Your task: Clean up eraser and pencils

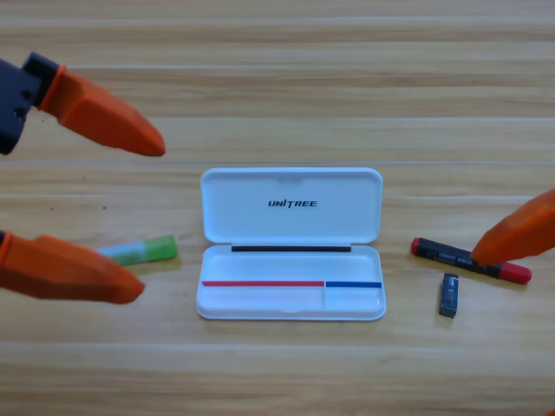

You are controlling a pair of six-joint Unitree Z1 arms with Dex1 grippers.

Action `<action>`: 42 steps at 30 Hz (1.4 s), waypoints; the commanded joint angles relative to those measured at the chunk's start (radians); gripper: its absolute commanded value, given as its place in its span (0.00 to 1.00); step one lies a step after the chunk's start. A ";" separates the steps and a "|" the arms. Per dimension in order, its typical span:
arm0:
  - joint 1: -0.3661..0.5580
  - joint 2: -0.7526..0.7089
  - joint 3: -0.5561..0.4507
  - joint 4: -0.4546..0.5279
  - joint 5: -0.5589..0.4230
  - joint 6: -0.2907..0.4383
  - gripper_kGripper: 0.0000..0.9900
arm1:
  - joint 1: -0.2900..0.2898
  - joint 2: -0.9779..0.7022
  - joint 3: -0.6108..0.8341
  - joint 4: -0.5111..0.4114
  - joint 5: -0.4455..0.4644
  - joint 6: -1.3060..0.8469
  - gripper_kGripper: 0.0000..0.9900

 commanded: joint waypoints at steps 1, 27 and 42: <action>-0.015 0.027 0.039 0.032 0.011 0.034 0.95 | 0.024 0.038 0.015 0.008 -0.006 0.007 0.99; 0.170 0.115 -0.193 0.197 0.307 0.220 0.97 | -0.258 0.020 0.051 -0.003 -0.071 0.166 1.00; 0.463 0.543 -0.348 0.365 0.304 0.470 0.97 | -0.373 0.488 0.084 0.057 -0.316 0.608 1.00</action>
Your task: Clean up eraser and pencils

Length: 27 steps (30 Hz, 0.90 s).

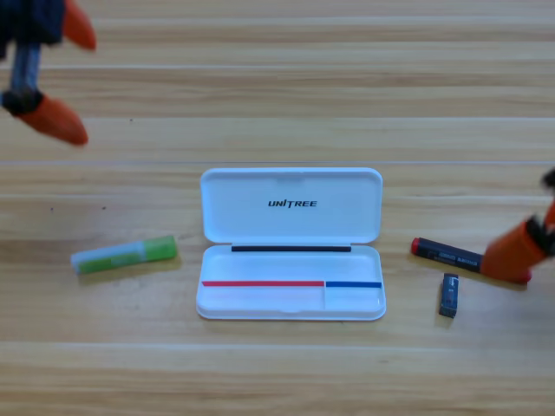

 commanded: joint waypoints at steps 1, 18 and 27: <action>0.079 0.191 0.008 0.043 0.004 0.004 0.97 | -0.045 0.219 0.048 0.008 -0.023 0.141 1.00; 0.086 0.376 0.212 -0.186 -0.002 -0.127 0.94 | -0.041 0.395 -0.025 -0.083 0.011 0.635 0.99; 0.109 0.390 0.334 -0.312 -0.003 -0.116 0.94 | -0.030 0.470 -0.076 -0.091 -0.046 0.726 0.96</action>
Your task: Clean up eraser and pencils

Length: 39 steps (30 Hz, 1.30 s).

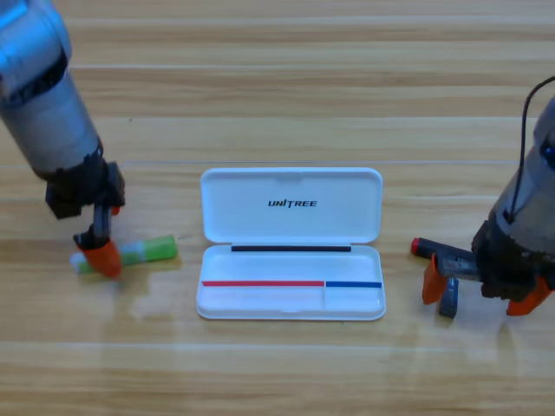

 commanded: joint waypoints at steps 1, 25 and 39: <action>0.034 0.046 0.059 -0.054 -0.003 0.004 0.94 | -0.013 0.094 -0.035 -0.016 -0.045 0.019 0.96; 0.037 0.044 0.198 -0.236 -0.002 0.012 0.99 | 0.010 0.200 -0.081 0.041 -0.024 0.057 0.82; 0.048 0.032 0.197 -0.269 0.023 0.059 0.00 | 0.022 0.228 -0.083 0.064 -0.001 0.048 0.48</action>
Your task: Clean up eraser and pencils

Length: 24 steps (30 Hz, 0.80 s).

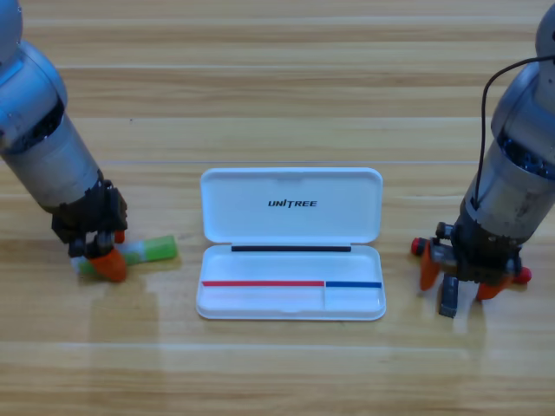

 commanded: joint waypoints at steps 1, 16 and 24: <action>0.033 0.022 0.013 -0.013 0.024 0.028 0.00 | 0.022 0.128 0.025 0.022 0.034 -0.004 0.43; 0.038 -0.257 -0.183 0.311 0.031 0.025 0.00 | 0.057 0.105 -0.133 0.199 0.114 -0.386 0.00; 0.003 -0.313 -0.300 0.458 0.001 0.016 0.00 | 0.120 0.121 -0.337 0.450 0.159 -1.071 0.00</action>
